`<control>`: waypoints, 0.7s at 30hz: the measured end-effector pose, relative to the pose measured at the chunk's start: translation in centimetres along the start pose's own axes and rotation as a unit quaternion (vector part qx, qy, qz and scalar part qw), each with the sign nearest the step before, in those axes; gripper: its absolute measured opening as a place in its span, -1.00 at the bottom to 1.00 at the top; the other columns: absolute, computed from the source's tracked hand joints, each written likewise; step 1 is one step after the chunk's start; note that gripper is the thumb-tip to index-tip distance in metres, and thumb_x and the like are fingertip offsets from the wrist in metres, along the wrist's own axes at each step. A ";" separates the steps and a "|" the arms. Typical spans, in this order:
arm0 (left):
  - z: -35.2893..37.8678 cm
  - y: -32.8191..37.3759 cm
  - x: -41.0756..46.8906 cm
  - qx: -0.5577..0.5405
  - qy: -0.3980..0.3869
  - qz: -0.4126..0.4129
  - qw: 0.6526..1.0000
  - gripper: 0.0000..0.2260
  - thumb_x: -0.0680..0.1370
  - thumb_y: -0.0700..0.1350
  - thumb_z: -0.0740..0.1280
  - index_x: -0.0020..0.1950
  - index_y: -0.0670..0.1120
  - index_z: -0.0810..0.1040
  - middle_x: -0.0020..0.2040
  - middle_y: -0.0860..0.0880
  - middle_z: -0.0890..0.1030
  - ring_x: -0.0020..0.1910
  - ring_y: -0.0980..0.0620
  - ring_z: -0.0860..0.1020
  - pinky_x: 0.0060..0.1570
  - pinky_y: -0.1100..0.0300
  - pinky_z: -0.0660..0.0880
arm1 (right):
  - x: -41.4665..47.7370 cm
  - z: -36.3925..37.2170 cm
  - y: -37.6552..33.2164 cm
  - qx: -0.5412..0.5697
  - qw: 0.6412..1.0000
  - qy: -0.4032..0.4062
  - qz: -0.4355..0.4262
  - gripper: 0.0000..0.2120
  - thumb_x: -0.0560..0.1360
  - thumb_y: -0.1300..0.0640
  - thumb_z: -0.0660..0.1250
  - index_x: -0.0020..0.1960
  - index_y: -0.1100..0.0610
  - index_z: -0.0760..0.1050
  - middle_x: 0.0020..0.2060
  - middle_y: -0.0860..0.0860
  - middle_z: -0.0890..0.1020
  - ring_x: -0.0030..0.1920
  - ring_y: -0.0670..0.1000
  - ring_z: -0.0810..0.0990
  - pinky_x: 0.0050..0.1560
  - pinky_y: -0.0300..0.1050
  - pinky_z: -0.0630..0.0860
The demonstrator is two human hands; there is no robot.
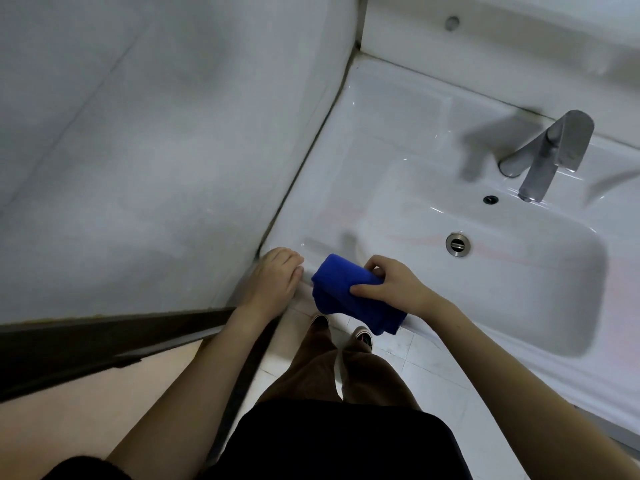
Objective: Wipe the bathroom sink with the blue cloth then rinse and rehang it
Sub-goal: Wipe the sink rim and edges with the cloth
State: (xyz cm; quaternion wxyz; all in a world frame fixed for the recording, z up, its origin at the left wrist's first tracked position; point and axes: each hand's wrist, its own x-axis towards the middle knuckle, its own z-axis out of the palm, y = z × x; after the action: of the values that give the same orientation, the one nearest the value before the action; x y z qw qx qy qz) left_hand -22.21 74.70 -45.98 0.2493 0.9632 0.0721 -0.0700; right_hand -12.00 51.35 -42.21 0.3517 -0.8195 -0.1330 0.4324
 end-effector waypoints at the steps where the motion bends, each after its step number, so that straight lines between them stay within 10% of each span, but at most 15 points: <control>1: 0.0 -0.1 0.0 0.002 -0.002 0.003 1.000 -0.78 0.64 -0.13 0.20 0.22 -0.11 0.56 0.19 -0.03 0.59 0.22 0.04 0.50 0.30 0.14 0.42 | -0.3 -0.2 0.0 0.019 1.000 0.004 0.004 -0.72 0.43 -0.08 0.47 0.00 0.00 0.46 -0.13 -0.06 0.64 -0.16 -0.03 0.63 -0.25 -0.29 0.47; 14: -0.4 -0.4 6.8 0.018 0.074 0.026 0.997 -0.58 0.57 -0.15 0.11 0.39 -0.21 0.48 0.42 -0.20 0.47 0.41 -0.16 0.41 0.42 -0.03 0.35 | 2.8 -7.9 -3.4 0.190 0.963 0.188 -0.047 -0.61 0.43 0.10 0.49 0.20 -0.11 0.48 -0.23 0.04 0.72 -0.22 0.04 0.68 -0.24 -0.10 0.62; 21: 1.0 -0.7 10.3 0.085 0.063 0.006 0.994 -0.52 0.59 -0.08 0.05 0.50 -0.17 0.34 0.51 -0.12 0.36 0.49 -0.09 0.33 0.49 0.04 0.26 | 10.9 -13.4 -5.4 0.306 0.939 0.137 -0.081 -0.65 0.45 0.06 0.48 0.21 -0.07 0.53 -0.06 0.09 0.72 -0.08 0.06 0.70 -0.11 -0.07 0.65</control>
State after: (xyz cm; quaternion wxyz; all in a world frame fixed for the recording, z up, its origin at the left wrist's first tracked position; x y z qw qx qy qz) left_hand -12.33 75.85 -48.92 0.1623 0.9838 0.0753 -0.0133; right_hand 5.66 54.74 -40.14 0.6341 -0.7099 -0.0105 0.3062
